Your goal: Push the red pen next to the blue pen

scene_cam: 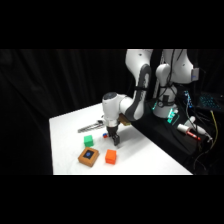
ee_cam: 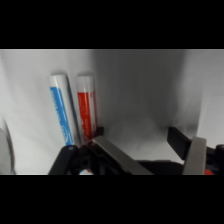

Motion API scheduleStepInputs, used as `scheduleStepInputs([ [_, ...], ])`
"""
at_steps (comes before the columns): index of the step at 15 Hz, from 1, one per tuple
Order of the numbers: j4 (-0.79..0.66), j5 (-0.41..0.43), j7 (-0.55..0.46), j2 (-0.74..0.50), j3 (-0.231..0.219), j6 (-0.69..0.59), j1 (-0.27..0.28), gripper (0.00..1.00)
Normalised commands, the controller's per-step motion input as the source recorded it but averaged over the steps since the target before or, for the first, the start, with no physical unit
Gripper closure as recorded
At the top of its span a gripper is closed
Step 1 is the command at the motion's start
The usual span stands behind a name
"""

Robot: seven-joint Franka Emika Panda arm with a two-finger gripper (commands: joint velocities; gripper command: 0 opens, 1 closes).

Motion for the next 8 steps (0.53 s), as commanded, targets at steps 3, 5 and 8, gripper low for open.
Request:
scheduleStepInputs([
  [3, -0.08, -0.108, -0.04, -0.14, -0.007, 0.02, -0.016, 0.0],
  [5, -0.14, -0.15, -0.08, -0.3, -0.003, -0.16, 0.011, 0.0],
  [8, -0.14, 0.008, -0.35, -0.44, 0.245, -0.4, -0.207, 0.0],
])
